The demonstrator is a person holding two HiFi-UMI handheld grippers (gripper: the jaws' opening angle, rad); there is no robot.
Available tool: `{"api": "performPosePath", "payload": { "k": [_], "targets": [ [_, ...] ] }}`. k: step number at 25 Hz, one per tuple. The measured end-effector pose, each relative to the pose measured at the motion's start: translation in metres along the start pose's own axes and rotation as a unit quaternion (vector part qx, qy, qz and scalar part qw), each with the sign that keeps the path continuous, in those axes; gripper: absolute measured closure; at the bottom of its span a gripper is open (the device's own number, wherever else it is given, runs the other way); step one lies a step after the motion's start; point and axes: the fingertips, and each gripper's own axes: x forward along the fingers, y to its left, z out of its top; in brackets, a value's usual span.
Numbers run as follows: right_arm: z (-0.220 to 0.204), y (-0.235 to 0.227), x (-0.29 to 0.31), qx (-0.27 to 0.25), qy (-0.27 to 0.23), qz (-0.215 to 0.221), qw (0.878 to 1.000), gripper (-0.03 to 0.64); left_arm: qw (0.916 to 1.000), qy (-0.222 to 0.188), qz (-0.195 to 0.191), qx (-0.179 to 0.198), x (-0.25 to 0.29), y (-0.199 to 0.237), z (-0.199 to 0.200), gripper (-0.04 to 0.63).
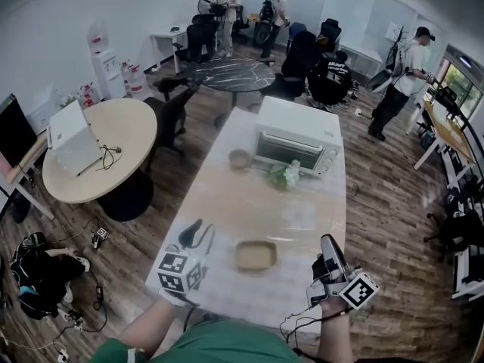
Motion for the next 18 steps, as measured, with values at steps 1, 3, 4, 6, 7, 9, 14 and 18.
{"api": "performPosePath", "payload": {
  "k": [1, 3, 4, 6, 7, 9, 14, 18],
  "targets": [
    [0.000, 0.002, 0.002, -0.001, -0.001, 0.003, 1.000, 0.574, 1.0000, 0.001, 0.001, 0.000, 0.000, 0.001, 0.000, 0.465],
    [-0.001, 0.001, 0.004, -0.002, -0.001, 0.002, 1.000, 0.574, 1.0000, 0.002, 0.001, 0.000, 0.000, 0.003, -0.001, 0.465],
    [-0.002, 0.000, 0.004, -0.001, -0.001, 0.001, 1.000, 0.574, 1.0000, 0.003, 0.000, 0.001, 0.001, 0.004, -0.002, 0.465],
    [-0.003, -0.004, 0.004, 0.003, -0.001, -0.003, 1.000, 0.574, 1.0000, 0.005, 0.000, 0.003, 0.002, 0.003, -0.004, 0.465],
    [-0.004, -0.005, 0.003, 0.006, -0.002, -0.005, 1.000, 0.574, 1.0000, 0.005, 0.000, 0.003, 0.002, 0.003, -0.005, 0.465],
    [-0.005, -0.007, 0.003, 0.009, -0.002, -0.005, 1.000, 0.574, 1.0000, 0.007, 0.000, 0.003, 0.002, 0.003, -0.006, 0.465],
    [-0.007, -0.009, 0.004, 0.009, 0.000, -0.004, 1.000, 0.574, 0.9999, 0.014, 0.000, 0.000, 0.002, 0.005, -0.011, 0.468],
    [-0.006, -0.007, 0.002, 0.011, -0.002, 0.000, 1.000, 0.574, 0.9999, 0.017, 0.000, -0.001, 0.000, 0.003, -0.013, 0.468]
  ]
}}
